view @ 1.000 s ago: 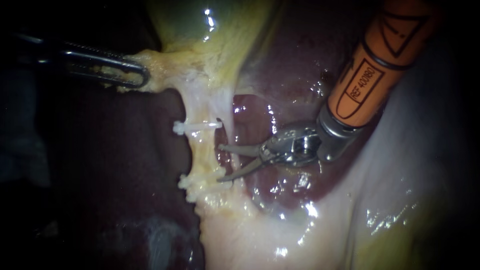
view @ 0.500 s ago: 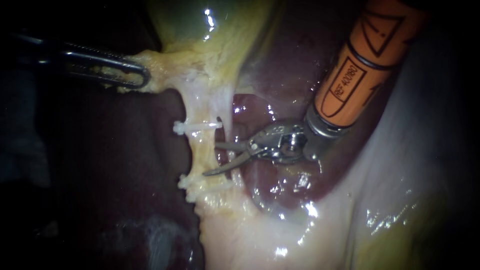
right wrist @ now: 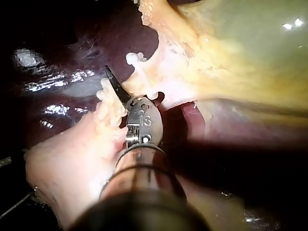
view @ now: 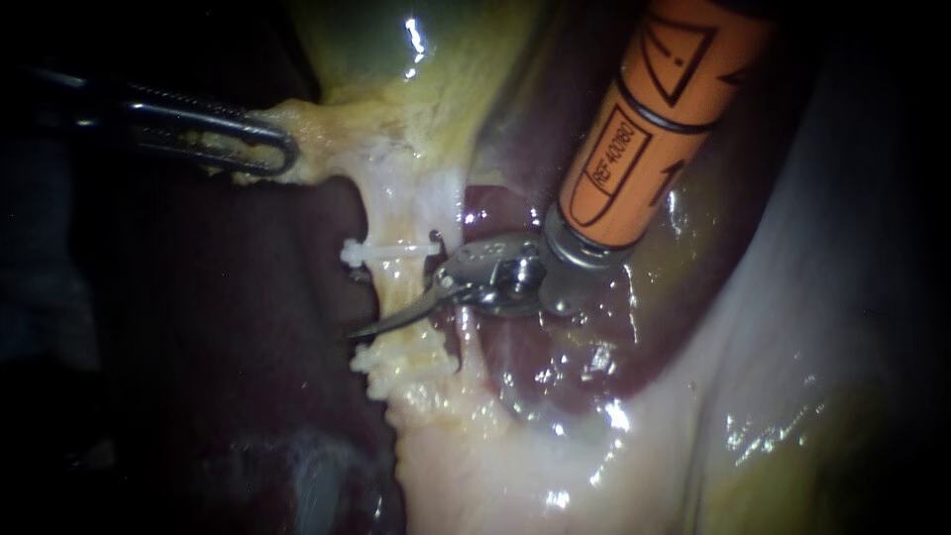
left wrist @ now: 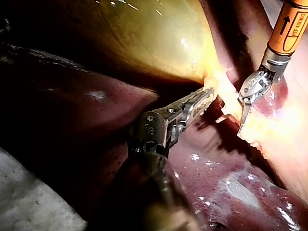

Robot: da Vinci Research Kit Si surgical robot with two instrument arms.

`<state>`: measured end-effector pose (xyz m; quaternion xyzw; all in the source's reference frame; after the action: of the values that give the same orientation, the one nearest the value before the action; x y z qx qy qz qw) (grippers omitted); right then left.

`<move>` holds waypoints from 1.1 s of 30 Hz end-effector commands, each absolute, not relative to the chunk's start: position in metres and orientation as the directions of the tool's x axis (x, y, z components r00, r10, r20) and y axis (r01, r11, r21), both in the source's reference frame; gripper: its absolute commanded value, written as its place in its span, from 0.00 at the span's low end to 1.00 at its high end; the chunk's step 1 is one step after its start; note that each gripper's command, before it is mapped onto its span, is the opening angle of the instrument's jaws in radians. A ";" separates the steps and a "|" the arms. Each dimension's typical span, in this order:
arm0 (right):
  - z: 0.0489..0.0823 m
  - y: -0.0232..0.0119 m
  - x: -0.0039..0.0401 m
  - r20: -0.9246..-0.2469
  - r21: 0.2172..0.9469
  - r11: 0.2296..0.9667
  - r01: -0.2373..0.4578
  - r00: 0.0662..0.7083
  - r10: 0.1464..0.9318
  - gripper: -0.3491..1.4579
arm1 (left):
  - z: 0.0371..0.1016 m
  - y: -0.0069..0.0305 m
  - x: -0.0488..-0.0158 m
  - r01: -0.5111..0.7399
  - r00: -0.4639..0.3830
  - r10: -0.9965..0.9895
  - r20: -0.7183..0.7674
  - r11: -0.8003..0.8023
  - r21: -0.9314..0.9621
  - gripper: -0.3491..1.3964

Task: Go to the cutting position left tube

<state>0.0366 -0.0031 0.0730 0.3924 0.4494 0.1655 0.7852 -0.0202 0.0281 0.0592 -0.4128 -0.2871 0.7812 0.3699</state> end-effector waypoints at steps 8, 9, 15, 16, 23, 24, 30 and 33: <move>0.0717 -0.0039 0.0372 -0.587 0.779 0.610 0.146 0.512 0.627 0.99 | 0.0592 0.0280 -0.0203 -0.342 -0.385 0.815 -0.433 -0.562 -0.753 0.00; 0.0715 -0.0040 0.0374 -0.590 0.779 0.609 0.152 0.508 0.628 0.99 | 0.0592 0.0280 -0.0203 -0.342 -0.385 0.815 -0.433 -0.562 -0.753 0.00; 0.0694 -0.0047 0.0387 -0.597 0.784 0.593 0.185 0.489 0.637 0.99 | 0.0592 0.0280 -0.0203 -0.342 -0.385 0.815 -0.433 -0.562 -0.753 0.00; 0.0690 -0.0048 0.0389 -0.598 0.784 0.592 0.189 0.487 0.637 0.99 | 0.0592 0.0280 -0.0203 -0.342 -0.385 0.815 -0.433 -0.562 -0.753 0.00; 0.0669 -0.0048 0.0396 -0.603 0.786 0.583 0.207 0.467 0.647 0.99 | 0.0591 0.0280 -0.0203 -0.342 -0.385 0.815 -0.433 -0.562 -0.753 0.00; 0.0666 -0.0048 0.0397 -0.603 0.786 0.582 0.208 0.465 0.648 0.99 | 0.0591 0.0280 -0.0203 -0.342 -0.385 0.815 -0.433 -0.562 -0.753 0.00; 0.0663 -0.0048 0.0397 -0.603 0.787 0.580 0.210 0.462 0.650 0.99 | 0.0591 0.0280 -0.0203 -0.342 -0.385 0.815 -0.433 -0.562 -0.753 0.00; 0.0663 -0.0048 0.0397 -0.603 0.787 0.580 0.210 0.462 0.650 0.99 | 0.0591 0.0280 -0.0203 -0.342 -0.385 0.815 -0.433 -0.562 -0.753 0.00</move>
<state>0.0397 -0.0048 0.0663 0.4332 0.4968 0.1492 0.7370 -0.0203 0.0280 0.0591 -0.4127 -0.2865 0.7813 0.3703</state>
